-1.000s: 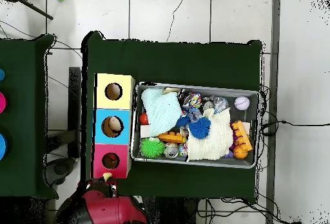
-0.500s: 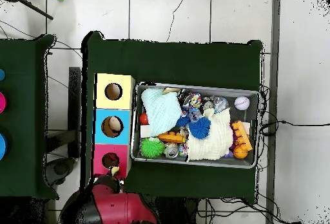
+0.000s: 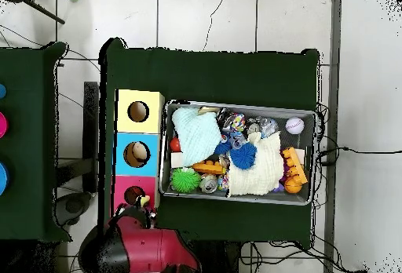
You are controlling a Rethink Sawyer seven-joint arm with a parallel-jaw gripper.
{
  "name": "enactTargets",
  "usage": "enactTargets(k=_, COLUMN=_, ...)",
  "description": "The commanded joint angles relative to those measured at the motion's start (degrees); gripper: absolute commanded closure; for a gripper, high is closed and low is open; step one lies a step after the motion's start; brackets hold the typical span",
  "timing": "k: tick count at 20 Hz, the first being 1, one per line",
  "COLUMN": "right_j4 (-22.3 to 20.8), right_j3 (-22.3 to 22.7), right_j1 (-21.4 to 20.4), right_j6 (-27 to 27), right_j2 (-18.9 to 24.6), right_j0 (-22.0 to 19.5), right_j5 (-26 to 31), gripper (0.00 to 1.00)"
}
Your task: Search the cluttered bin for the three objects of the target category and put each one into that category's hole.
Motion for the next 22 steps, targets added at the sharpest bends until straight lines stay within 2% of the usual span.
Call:
enactTargets(k=1, right_j4=4.46, right_j3=-5.73, right_j1=6.72, right_j6=12.41, right_j2=2.3, right_j0=-0.19, right_j5=-4.49, gripper=1.0)
enactTargets(k=9, right_j4=7.49, right_j3=-6.86, right_j1=9.05, right_j6=13.02, right_j2=3.4, right_j0=1.0, right_j5=-7.51, gripper=1.0)
enactTargets(k=22, right_j4=13.0, right_j3=-7.75, right_j1=9.0, right_j6=13.52, right_j2=4.3, right_j0=3.07, right_j5=-6.57, gripper=1.0)
